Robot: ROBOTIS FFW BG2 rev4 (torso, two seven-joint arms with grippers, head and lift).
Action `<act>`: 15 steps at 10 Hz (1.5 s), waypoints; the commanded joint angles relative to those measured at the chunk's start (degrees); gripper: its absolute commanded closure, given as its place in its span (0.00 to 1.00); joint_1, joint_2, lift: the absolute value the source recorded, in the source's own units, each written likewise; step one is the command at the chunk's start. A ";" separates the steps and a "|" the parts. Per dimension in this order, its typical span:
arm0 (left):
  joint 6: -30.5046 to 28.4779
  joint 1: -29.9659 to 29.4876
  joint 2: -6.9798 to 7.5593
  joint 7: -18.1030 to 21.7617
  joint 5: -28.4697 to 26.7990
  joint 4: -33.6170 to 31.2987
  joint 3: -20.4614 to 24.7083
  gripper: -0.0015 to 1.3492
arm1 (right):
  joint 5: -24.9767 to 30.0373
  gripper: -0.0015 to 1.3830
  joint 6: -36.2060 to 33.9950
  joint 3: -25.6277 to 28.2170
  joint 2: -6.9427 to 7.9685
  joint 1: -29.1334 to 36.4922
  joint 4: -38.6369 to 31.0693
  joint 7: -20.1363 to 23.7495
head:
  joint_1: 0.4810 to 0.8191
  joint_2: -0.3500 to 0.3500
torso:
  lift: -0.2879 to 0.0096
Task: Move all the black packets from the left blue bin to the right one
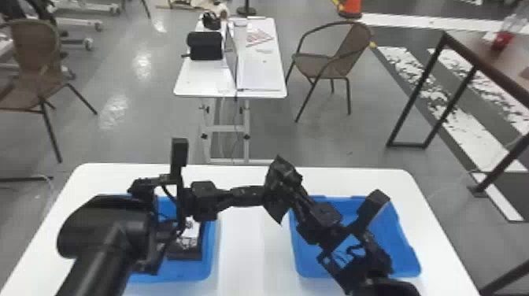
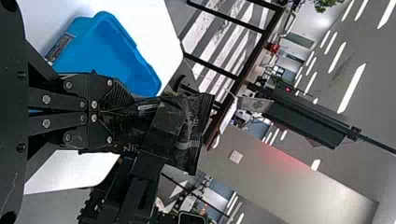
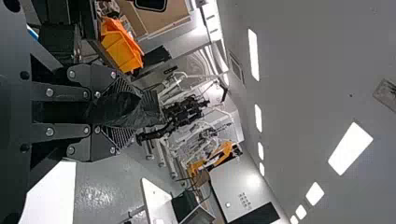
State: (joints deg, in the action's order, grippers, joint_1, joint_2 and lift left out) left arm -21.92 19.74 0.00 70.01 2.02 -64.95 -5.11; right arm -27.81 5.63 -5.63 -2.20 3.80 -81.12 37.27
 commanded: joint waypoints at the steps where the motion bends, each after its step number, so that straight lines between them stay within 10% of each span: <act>1: -0.40 -0.85 -0.14 -1.02 1.15 0.00 0.63 0.85 | -0.84 0.93 0.79 0.00 0.00 -0.54 1.14 -0.09 | 0.63 0.36 | 0.97; 3: -0.49 -4.27 -0.14 -2.07 1.85 -2.02 4.94 0.16 | -1.37 0.93 0.97 2.81 -0.09 -1.77 5.01 -0.53 | 0.63 0.36 | 0.97; 4: -0.40 -8.05 -0.14 -4.18 2.82 -6.86 8.89 0.03 | -1.19 0.93 0.97 4.92 -0.61 -2.56 8.09 -0.53 | 0.63 0.36 | 0.97; 9: -2.34 -23.96 -0.14 -21.93 10.90 -27.51 21.29 0.16 | -0.31 0.90 1.14 11.69 -5.98 -7.66 27.07 -0.62 | 0.63 0.42 | 0.97; 12: -5.94 -25.37 -0.14 -27.91 5.19 -29.45 22.96 0.37 | 0.30 0.02 8.35 14.94 -6.24 -11.09 32.17 -0.70 | 0.63 0.41 | 0.97; 15: -13.41 -21.76 -0.14 -30.64 -4.65 -27.51 23.92 0.32 | -2.42 0.18 9.14 17.58 -4.57 -5.64 15.56 -2.37 | 0.63 0.41 | 0.97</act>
State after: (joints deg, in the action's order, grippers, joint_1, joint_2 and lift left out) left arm -33.99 -2.94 0.00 39.50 -1.10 -93.18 18.75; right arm -29.22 14.72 11.72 -7.10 -3.07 -62.59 34.88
